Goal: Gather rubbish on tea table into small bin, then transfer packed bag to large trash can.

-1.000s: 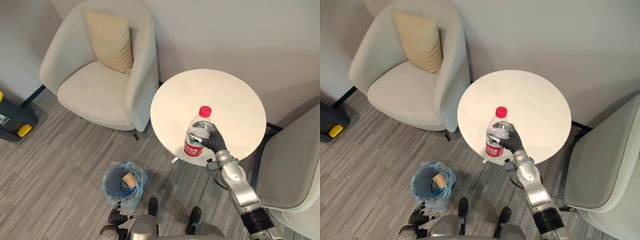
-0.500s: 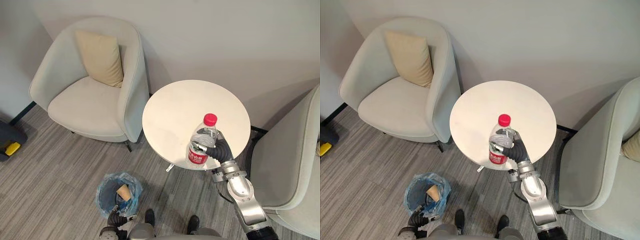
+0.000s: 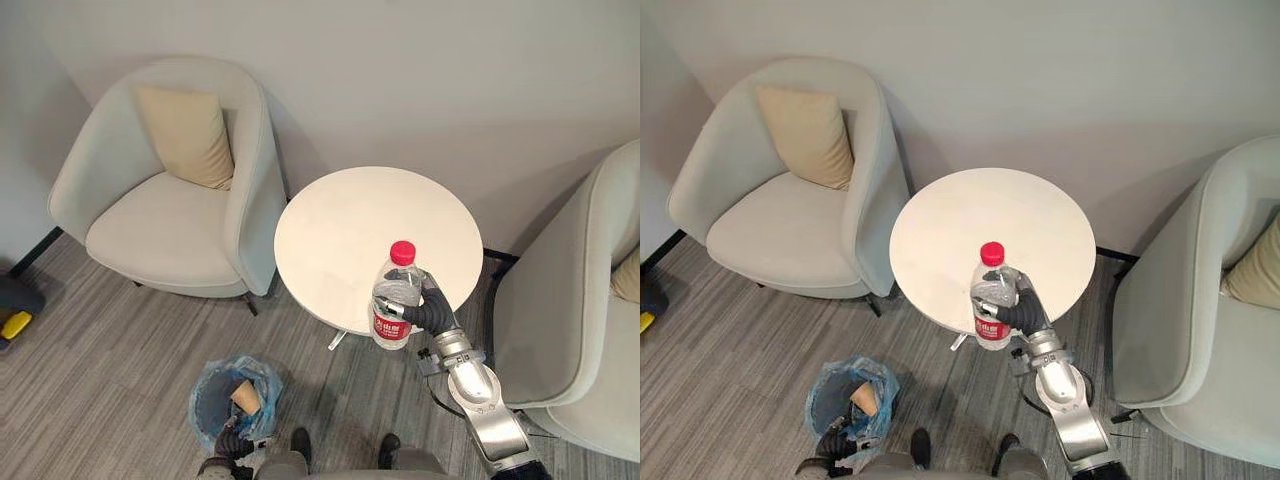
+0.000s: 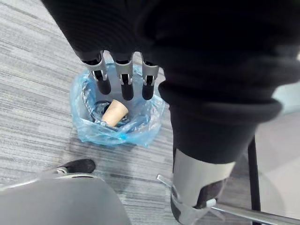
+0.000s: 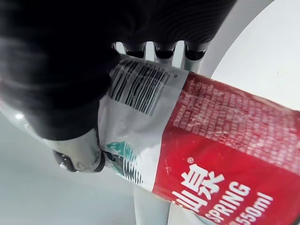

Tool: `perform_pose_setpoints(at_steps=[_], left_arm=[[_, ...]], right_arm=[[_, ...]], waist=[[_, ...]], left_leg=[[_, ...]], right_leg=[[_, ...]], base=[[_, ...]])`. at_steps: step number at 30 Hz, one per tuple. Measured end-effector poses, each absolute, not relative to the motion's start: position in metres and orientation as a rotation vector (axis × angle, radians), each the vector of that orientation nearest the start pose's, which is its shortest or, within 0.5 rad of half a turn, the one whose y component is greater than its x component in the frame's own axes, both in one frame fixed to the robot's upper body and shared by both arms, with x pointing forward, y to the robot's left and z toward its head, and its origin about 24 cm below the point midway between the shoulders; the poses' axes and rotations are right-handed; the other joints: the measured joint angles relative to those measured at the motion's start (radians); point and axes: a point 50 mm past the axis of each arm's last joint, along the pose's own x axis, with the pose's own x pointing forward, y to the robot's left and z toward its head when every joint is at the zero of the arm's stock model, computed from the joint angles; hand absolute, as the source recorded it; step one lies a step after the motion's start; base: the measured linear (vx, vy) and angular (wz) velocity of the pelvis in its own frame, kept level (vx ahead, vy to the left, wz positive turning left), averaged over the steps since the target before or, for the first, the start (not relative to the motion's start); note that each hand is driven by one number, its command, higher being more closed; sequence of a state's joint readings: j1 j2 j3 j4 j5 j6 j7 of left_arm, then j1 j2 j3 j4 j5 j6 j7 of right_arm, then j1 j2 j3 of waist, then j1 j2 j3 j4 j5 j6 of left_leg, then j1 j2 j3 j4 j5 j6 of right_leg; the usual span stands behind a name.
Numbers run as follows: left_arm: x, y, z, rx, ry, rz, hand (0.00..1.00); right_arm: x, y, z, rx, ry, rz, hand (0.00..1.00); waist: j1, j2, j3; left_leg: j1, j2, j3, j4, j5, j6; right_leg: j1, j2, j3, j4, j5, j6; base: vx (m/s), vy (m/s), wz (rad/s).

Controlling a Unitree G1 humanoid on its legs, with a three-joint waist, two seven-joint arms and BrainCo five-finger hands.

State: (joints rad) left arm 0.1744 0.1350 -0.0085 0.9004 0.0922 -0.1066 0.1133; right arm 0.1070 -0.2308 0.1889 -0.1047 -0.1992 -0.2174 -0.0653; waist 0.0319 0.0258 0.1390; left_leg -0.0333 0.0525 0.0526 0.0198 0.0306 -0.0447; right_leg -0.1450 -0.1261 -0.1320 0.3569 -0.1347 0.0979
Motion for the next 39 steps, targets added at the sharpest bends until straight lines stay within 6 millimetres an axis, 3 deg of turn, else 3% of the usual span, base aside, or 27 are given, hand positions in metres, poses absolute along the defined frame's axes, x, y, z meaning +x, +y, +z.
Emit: perform_pose_setpoints(at_steps=[2, 3, 5, 8, 9, 10, 11, 12, 15, 16, 18, 20, 22, 23, 25, 30, 34, 36, 39], left_arm=[[0.098, 0.209, -0.147, 0.255, 0.952, 0.133, 0.0], [0.098, 0.211, -0.147, 0.26, 0.953, 0.136, 0.0], [0.098, 0.214, -0.146, 0.266, 0.956, 0.142, 0.0], [0.098, 0.205, -0.147, 0.234, 0.95, 0.137, 0.0], [0.1, 0.202, -0.147, 0.226, 0.945, 0.14, 0.0], [0.1, 0.201, -0.147, 0.217, 0.944, 0.144, 0.0], [0.101, 0.202, -0.147, 0.217, 0.942, 0.143, 0.0], [0.109, 0.206, -0.144, 0.23, 0.922, 0.142, 0.0], [0.111, 0.204, -0.144, 0.229, 0.921, 0.138, 0.0], [0.109, 0.202, -0.145, 0.223, 0.925, 0.135, 0.0], [0.107, 0.196, -0.146, 0.212, 0.929, 0.127, 0.0], [0.108, 0.195, -0.146, 0.219, 0.927, 0.12, 0.0], [0.107, 0.195, -0.147, 0.226, 0.931, 0.114, 0.0], [0.103, 0.196, -0.148, 0.251, 0.943, 0.1, 0.0], [0.1, 0.196, -0.148, 0.255, 0.948, 0.097, 0.0], [0.094, 0.196, -0.151, 0.259, 0.974, 0.095, 0.0], [0.093, 0.202, -0.15, 0.274, 0.975, 0.101, 0.0], [0.091, 0.21, -0.149, 0.294, 0.981, 0.11, 0.0], [0.086, 0.216, -0.149, 0.308, 0.99, 0.117, 0.0]], right_arm=[[0.227, -0.145, 0.059, -0.391, -0.228, 0.163, 1.0], [0.227, -0.144, 0.058, -0.386, -0.227, 0.159, 1.0], [0.228, -0.142, 0.059, -0.379, -0.233, 0.15, 1.0], [0.234, -0.142, 0.067, -0.391, -0.27, 0.145, 1.0], [0.236, -0.142, 0.07, -0.391, -0.282, 0.143, 1.0], [0.238, -0.141, 0.072, -0.389, -0.293, 0.135, 1.0], [0.239, -0.142, 0.073, -0.389, -0.295, 0.125, 1.0], [0.243, -0.143, 0.078, -0.379, -0.32, 0.101, 1.0], [0.246, -0.155, 0.082, -0.379, -0.326, 0.035, 1.0], [0.247, -0.159, 0.083, -0.382, -0.326, 0.016, 1.0], [0.247, -0.166, 0.083, -0.381, -0.324, -0.028, 1.0], [0.248, -0.168, 0.082, -0.376, -0.313, -0.046, 1.0], [0.248, -0.17, 0.077, -0.362, -0.29, -0.064, 1.0], [0.248, -0.163, 0.073, -0.332, -0.275, -0.054, 1.0], [0.246, -0.167, 0.071, -0.335, -0.262, -0.07, 1.0], [0.244, -0.17, 0.056, -0.341, -0.199, -0.069, 1.0], [0.241, -0.17, 0.047, -0.343, -0.16, -0.063, 1.0], [0.239, -0.168, 0.044, -0.343, -0.15, -0.051, 1.0], [0.235, -0.166, 0.04, -0.343, -0.132, -0.035, 1.0]], waist=[[0.002, -0.003, 0.001], [-0.001, -0.024, -0.001], [0.002, -0.041, -0.004], [0.038, 0.021, -0.006], [0.039, 0.028, -0.006], [0.038, 0.036, -0.001], [0.039, 0.031, -0.001], [0.036, 0.015, 0.017], [0.024, 0.011, 0.025], [0.015, 0.024, 0.018], [-0.001, 0.044, 0.005], [-0.013, 0.056, -0.001], [-0.015, 0.051, -0.002], [-0.013, 0.05, -0.003], [-0.016, 0.051, -0.004], [-0.015, 0.05, -0.004], [-0.014, 0.025, 0.003], [-0.015, -0.015, 0.022], [-0.018, -0.039, 0.015]], left_leg=[[-0.039, -0.005, -0.03, 0.024, -0.002, 0.002], [-0.063, -0.034, -0.076, 0.043, 0.002, -0.002], [-0.101, -0.061, -0.141, 0.074, 0.015, -0.021], [-0.181, -0.007, -0.22, 0.08, 0.058, -0.048], [-0.201, 0.007, -0.233, 0.067, 0.073, -0.044], [-0.206, 0.031, -0.2, 0.031, 0.06, -0.008], [-0.203, 0.056, -0.118, -0.007, 0.018, 0.054], [-0.223, 0.074, 0.05, 0.051, -0.038, 0.087], [-0.215, 0.073, 0.218, 0.29, -0.04, 0.087], [-0.189, 0.081, 0.248, 0.341, -0.048, 0.089], [-0.111, 0.102, 0.286, 0.349, -0.129, 0.028], [-0.078, 0.092, 0.298, 0.256, -0.124, 0.007], [-0.014, 0.065, 0.289, 0.098, -0.095, -0.028], [0.021, 0.033, 0.271, 0.054, -0.067, -0.011], [0.031, 0.023, 0.259, -0.004, -0.022, -0.008], [0.048, 0.025, 0.239, -0.067, 0.027, -0.014], [0.009, 0.009, 0.219, -0.001, -0.009, 0.004], [-0.015, -0.023, 0.194, 0.073, -0.061, 0.008], [-0.013, -0.062, 0.14, 0.081, -0.083, 0.017]], right_leg=[[-0.01, -0.007, 0.05, 0.04, -0.052, 0.011], [-0.026, -0.019, 0.104, 0.14, -0.116, 0.01], [-0.016, -0.023, 0.127, 0.133, -0.17, -0.012], [-0.021, 0.034, 0.03, 0.065, -0.125, -0.049], [-0.033, 0.046, 0.002, 0.059, -0.116, -0.061], [-0.036, 0.063, -0.025, 0.053, -0.104, -0.075], [-0.029, 0.06, -0.05, 0.022, -0.08, -0.092], [-0.01, 0.03, -0.092, -0.041, -0.041, -0.108], [0.011, -0.03, -0.16, -0.05, -0.036, -0.111], [0.021, -0.036, -0.183, -0.058, -0.033, -0.107], [0.026, -0.046, -0.245, -0.066, -0.025, -0.094], [0.031, -0.048, -0.279, -0.074, -0.017, -0.08], [0.079, -0.03, -0.321, -0.15, 0.029, -0.055], [0.156, -0.018, -0.336, -0.267, 0.1, -0.036], [0.159, -0.006, -0.338, -0.305, 0.13, -0.043], [0.158, 0.013, -0.354, -0.308, 0.136, -0.054], [0.082, -0.068, -0.363, -0.11, 0.011, -0.033], [0.061, -0.143, -0.369, 0.028, -0.06, -0.01], [0.066, -0.197, -0.38, 0.105, -0.081, 0.003]], base=[[-0.06, -0.056, 1.0], [-0.06, -0.098, 1.01], [-0.06, -0.181, 1.16], [-0.13, -0.163, 0.73], [-0.16, -0.156, 0.7], [-0.14, -0.155, 0.69], [-0.19, -0.202, 0.87], [-0.15, -0.156, 0.78], [-0.11, -0.067, 0.81], [-0.09, 0.002, 0.83], [-0.03, 0.082, 0.87], [-0.01, 0.134, 0.71], [-0.03, 0.202, 0.64], [-0.11, 0.208, 0.42], [-0.2, 0.09, 0.17], [-0.11, -0.03, 0.09], [-0.06, 0.025, 0.25], [-0.04, 0.029, 0.39], [0.08, 0.036, 0.51]])
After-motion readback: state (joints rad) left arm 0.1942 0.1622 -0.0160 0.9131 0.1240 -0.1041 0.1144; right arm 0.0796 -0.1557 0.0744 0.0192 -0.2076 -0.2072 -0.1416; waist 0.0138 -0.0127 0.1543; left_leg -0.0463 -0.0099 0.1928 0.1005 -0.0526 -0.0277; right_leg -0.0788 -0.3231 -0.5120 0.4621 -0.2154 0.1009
